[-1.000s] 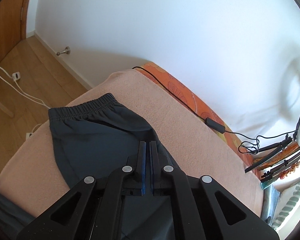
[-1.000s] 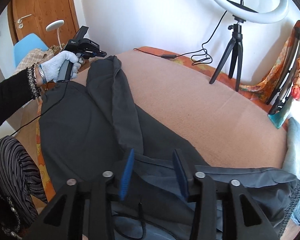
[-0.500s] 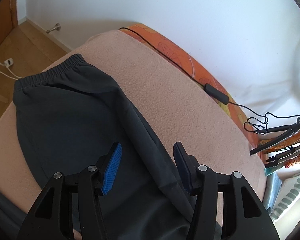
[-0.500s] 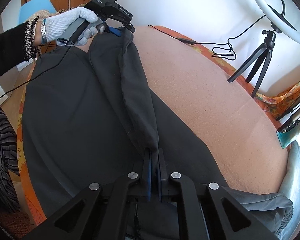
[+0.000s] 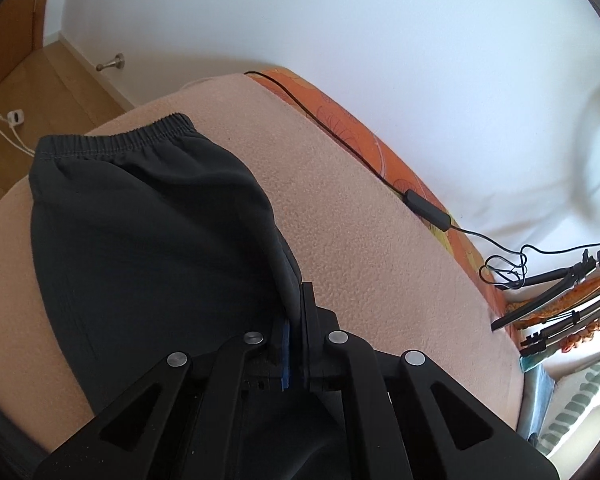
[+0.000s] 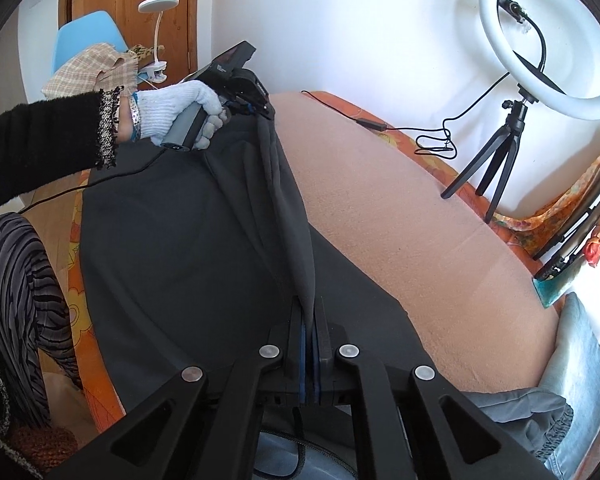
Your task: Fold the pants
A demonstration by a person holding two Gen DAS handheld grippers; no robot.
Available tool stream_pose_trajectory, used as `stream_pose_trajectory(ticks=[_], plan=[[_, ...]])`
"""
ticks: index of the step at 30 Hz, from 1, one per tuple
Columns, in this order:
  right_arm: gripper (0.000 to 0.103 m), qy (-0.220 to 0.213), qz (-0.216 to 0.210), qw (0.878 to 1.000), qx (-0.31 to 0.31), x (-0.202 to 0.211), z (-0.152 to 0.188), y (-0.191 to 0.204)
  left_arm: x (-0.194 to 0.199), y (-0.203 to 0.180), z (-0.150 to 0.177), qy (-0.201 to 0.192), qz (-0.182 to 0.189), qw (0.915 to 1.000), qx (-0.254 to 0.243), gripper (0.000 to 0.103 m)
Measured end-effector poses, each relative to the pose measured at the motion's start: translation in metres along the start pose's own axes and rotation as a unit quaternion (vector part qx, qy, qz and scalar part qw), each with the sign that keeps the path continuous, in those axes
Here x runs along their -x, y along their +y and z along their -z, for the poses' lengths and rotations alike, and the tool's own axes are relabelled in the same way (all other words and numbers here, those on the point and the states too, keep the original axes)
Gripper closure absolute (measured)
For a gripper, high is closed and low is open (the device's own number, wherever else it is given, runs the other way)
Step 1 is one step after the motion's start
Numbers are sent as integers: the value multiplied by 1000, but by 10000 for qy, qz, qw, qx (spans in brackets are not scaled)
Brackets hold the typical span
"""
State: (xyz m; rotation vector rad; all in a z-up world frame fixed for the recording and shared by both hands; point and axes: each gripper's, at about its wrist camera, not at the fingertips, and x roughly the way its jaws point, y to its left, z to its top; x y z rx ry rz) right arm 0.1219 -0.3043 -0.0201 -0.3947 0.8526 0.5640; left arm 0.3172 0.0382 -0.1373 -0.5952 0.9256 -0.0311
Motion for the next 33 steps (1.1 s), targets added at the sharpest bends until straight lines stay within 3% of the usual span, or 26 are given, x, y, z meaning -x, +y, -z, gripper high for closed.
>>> stream_pose_trajectory(ticks=[8, 15, 23, 33], plan=[[103, -144, 198, 9997, -78, 26, -3, 1, 76, 10, -8, -639, 231, 9976, -162, 101], [103, -165, 253, 9995, 130, 49, 1, 31, 135, 40, 12, -912, 367, 9951, -59, 101], [103, 90, 55, 9993, 357, 72, 26, 73, 177, 91, 64, -859, 485, 9949, 197, 101], [103, 545, -64, 9980, 301, 63, 63, 98, 192, 128, 121, -749, 189, 9970, 83, 101]])
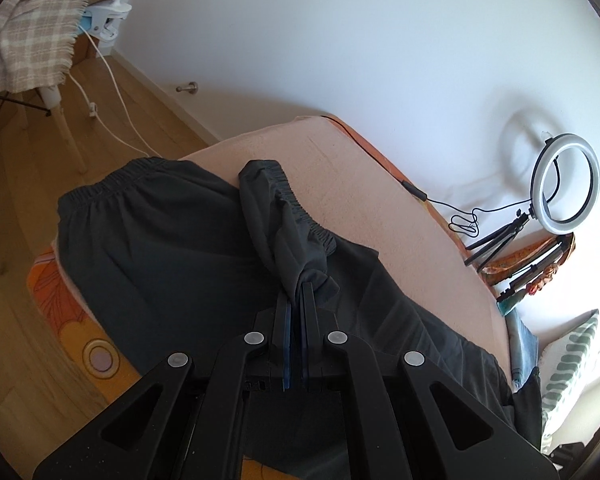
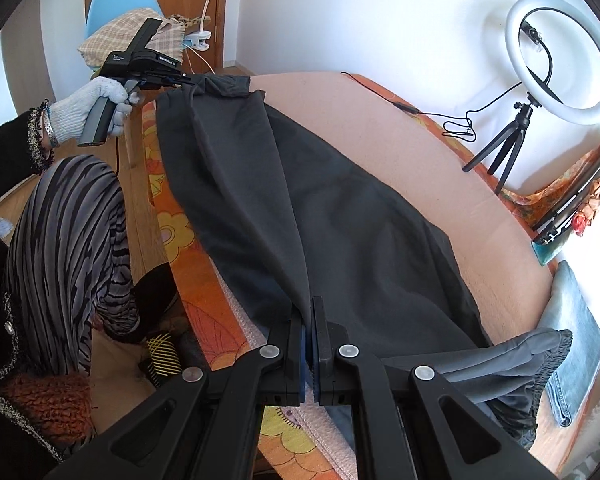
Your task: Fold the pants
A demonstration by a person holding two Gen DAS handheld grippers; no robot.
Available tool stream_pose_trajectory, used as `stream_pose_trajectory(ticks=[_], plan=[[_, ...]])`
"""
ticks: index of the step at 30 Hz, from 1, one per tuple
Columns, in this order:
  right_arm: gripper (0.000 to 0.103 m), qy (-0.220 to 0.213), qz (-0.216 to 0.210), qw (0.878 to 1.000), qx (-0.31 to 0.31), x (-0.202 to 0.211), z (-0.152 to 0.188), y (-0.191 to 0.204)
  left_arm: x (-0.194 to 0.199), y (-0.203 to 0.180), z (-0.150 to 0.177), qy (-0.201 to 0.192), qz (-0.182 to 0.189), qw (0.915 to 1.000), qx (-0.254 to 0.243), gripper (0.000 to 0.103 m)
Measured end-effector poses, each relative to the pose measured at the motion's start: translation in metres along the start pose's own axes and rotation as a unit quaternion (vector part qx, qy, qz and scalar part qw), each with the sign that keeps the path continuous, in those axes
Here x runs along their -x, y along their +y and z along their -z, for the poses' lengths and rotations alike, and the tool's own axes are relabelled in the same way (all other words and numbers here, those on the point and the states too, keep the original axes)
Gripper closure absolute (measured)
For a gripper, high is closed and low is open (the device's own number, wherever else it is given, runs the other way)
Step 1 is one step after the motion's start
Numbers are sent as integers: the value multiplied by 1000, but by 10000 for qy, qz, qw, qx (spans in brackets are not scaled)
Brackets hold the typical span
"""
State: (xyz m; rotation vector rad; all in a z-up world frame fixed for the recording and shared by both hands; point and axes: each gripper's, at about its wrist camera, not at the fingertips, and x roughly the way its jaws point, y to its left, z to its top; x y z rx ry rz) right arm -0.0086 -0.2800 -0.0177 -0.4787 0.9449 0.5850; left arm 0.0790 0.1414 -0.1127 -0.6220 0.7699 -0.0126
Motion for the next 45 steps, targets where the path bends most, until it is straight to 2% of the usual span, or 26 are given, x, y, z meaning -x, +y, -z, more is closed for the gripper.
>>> stream_pose_trajectory(ticks=[7, 9, 13, 14, 15, 16, 22, 24, 29, 30, 32, 34, 36, 40, 45], plan=[[103, 377, -84, 9992, 60, -29, 13, 10, 4, 7, 17, 245, -476, 9974, -477, 100], [103, 424, -119, 9990, 56, -34, 16, 12, 12, 9, 16, 173, -598, 9963, -594, 86], [103, 481, -156, 9987, -17, -41, 17, 14, 22, -2, 5, 15, -585, 9949, -823, 79], [103, 492, -154, 9987, -34, -42, 17, 13, 21, -11, 1, 20, -604, 9929, -1027, 72], [103, 492, -150, 9987, -54, -43, 17, 14, 17, -21, -3, 35, -608, 9904, -1237, 63], [103, 487, -155, 9987, -78, -43, 16, 14, 14, -29, -5, 37, -619, 9876, -1442, 61], [103, 456, -165, 9985, -245, -42, 14, 10, -31, -73, -10, 531, -777, 9643, -2476, 57], [103, 448, -174, 9985, -264, -41, 14, 9, -50, -81, -10, 767, -901, 9568, -2657, 53], [103, 459, -172, 9984, -298, -42, 13, 9, -89, -89, -3, 1074, -1307, 9399, -2966, 53], [103, 467, -169, 9983, -303, -42, 13, 9, -95, -87, -3, 1125, -1352, 9390, -2956, 53], [103, 484, -164, 9982, -320, -43, 13, 9, -102, -80, -6, 1147, -1300, 9444, -2793, 53], [103, 499, -161, 9980, -344, -43, 14, 7, -102, -71, -11, 1050, -1154, 9538, -2567, 56], [103, 512, -159, 9979, -371, -44, 13, 6, -98, -63, -17, 856, -1109, 9610, -2385, 86], [103, 550, -141, 9978, -349, -46, 10, 6, -83, -34, -29, 747, -609, 9813, -1663, 95], [103, 554, -122, 9979, -318, -49, 4, 7, -43, 11, -42, 180, -100, 9984, -523, 97]])
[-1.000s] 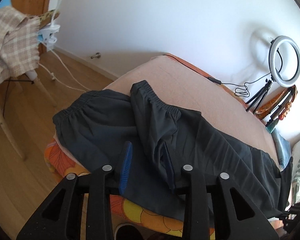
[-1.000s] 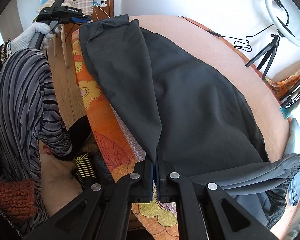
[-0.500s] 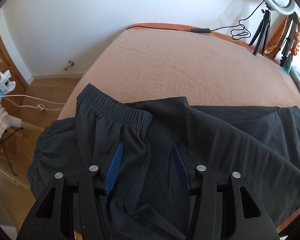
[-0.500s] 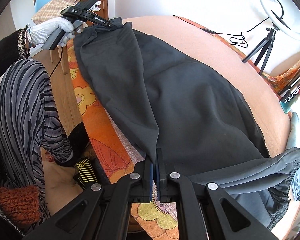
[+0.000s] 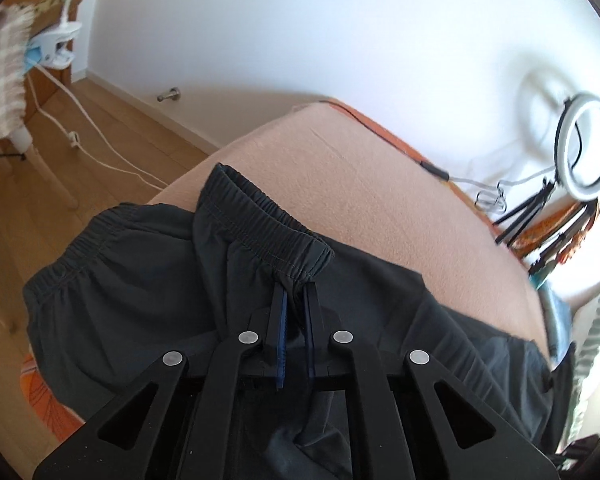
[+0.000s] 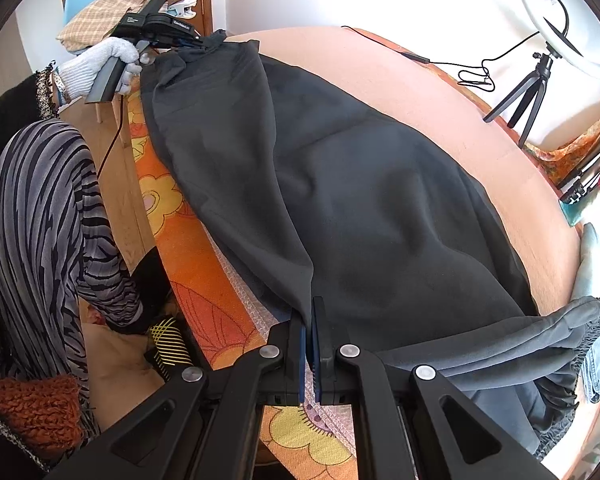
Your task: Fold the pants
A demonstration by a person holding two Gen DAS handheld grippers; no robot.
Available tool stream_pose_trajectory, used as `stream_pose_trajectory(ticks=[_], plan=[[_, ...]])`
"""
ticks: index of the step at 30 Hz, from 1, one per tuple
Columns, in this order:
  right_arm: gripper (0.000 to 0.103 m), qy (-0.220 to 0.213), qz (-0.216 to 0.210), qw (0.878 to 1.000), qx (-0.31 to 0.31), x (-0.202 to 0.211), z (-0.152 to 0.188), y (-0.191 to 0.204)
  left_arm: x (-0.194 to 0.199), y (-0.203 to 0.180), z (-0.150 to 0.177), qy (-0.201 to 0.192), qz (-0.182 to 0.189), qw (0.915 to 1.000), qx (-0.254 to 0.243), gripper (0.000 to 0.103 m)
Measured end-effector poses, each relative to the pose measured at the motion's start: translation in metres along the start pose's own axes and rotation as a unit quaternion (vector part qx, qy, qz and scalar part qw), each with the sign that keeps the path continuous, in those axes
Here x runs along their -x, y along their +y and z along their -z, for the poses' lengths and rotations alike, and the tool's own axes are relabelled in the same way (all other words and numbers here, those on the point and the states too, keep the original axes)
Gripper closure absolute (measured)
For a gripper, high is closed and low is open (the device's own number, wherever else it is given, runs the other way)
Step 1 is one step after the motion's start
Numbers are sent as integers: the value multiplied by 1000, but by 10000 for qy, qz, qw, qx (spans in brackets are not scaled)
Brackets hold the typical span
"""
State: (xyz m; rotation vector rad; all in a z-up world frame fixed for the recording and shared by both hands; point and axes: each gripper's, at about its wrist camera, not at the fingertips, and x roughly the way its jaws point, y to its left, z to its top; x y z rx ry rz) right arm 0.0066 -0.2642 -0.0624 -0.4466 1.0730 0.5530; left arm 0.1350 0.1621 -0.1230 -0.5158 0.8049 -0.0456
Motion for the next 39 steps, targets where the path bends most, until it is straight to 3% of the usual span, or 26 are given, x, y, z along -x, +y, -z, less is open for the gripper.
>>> stream_pose_trajectory(ticks=[6, 11, 17, 21, 24, 28, 30, 39], plan=[[103, 11, 15, 10000, 34, -1, -5, -1, 41, 52, 17, -560, 347, 9932, 957, 98], [103, 42, 35, 10000, 57, -3, -10, -2, 36, 80, 22, -413, 333, 9891, 1377, 98], [103, 87, 54, 9999, 91, -4, -13, -1, 29, 81, 11, -353, 187, 9860, 1617, 73], [103, 115, 78, 9999, 88, -6, -14, -2, 25, 87, 8, -335, 94, 9832, 1789, 72], [103, 135, 105, 9998, 86, -6, -14, -2, 21, 95, 7, -301, 262, 9770, 2097, 72], [103, 160, 117, 9998, 82, -8, -14, -2, 21, 90, 6, -429, 107, 9830, 1782, 76], [103, 161, 133, 9997, 90, -9, -16, -1, 18, 88, 5, -421, -53, 9862, 1602, 92], [103, -202, 449, 9988, 57, 3, -31, -5, 45, 95, 0, -910, -199, 9850, 1455, 94]])
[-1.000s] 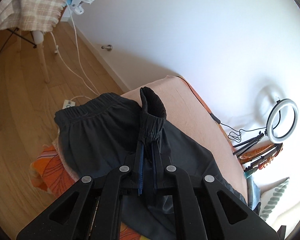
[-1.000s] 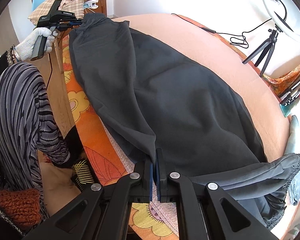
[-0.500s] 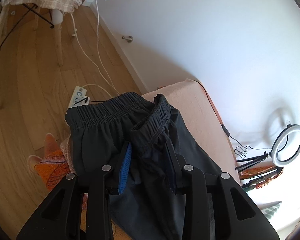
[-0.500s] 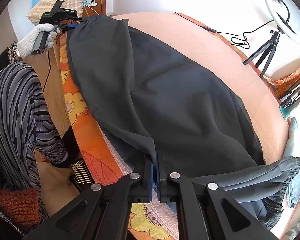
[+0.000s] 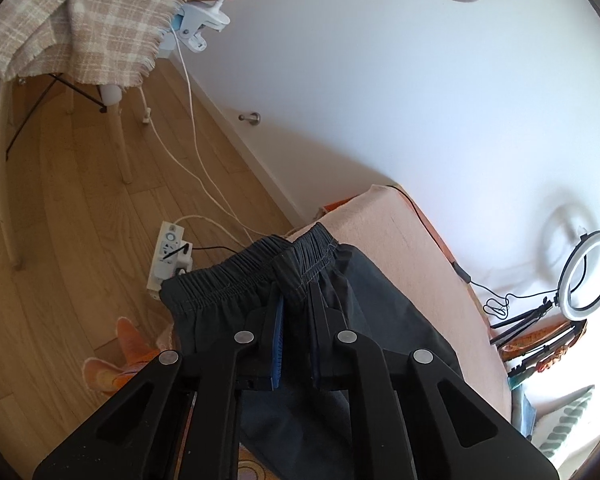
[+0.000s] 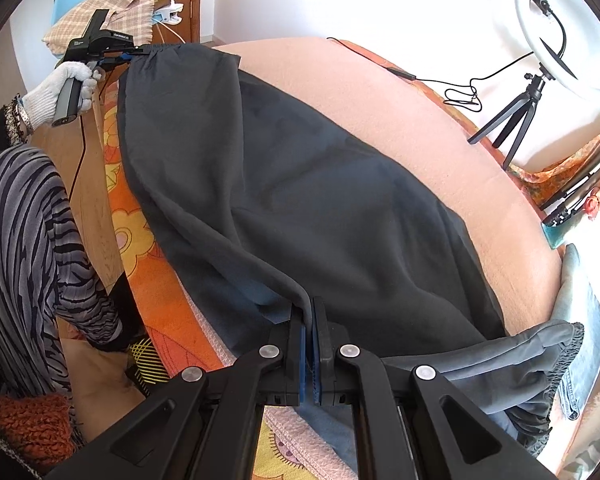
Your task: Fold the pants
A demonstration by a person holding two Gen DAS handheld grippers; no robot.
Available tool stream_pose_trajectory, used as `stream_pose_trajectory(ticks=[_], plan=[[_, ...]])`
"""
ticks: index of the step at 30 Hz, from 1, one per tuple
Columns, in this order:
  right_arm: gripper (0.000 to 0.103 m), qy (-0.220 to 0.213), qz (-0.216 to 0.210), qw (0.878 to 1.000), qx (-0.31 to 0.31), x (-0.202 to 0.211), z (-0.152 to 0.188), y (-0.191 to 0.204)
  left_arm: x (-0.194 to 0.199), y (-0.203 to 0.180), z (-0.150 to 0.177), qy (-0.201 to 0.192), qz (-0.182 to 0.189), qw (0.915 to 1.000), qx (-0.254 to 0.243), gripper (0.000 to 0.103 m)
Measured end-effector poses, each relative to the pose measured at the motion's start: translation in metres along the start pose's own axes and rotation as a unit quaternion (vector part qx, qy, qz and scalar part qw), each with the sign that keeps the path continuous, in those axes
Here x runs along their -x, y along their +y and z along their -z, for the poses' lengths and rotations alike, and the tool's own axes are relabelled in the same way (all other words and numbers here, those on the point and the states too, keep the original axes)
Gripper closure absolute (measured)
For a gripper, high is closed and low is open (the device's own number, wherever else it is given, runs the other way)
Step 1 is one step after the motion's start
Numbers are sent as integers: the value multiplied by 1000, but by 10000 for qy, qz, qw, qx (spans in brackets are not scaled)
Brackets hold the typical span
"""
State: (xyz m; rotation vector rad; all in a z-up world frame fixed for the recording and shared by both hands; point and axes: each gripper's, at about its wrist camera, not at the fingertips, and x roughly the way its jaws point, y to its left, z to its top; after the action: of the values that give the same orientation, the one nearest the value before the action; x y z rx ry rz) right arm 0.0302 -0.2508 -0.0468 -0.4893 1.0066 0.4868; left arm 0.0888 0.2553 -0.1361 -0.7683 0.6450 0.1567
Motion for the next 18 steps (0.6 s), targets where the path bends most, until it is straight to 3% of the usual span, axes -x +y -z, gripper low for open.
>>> stream_pose_trajectory(ticks=[4, 7, 15, 18], plan=[[103, -152, 88, 9998, 119, 5, -11, 3, 14, 14, -4, -97, -74, 9999, 84, 94], [103, -129, 196, 9995, 217, 3, -11, 5, 11, 23, 0, 125, -89, 9999, 24, 94], [103, 19, -33, 10000, 50, -6, 3, 9, 11, 35, 4, 319, -382, 9987, -76, 94], [102, 26, -126, 9999, -40, -9, 7, 12, 17, 30, 0, 325, -534, 9978, -237, 87]])
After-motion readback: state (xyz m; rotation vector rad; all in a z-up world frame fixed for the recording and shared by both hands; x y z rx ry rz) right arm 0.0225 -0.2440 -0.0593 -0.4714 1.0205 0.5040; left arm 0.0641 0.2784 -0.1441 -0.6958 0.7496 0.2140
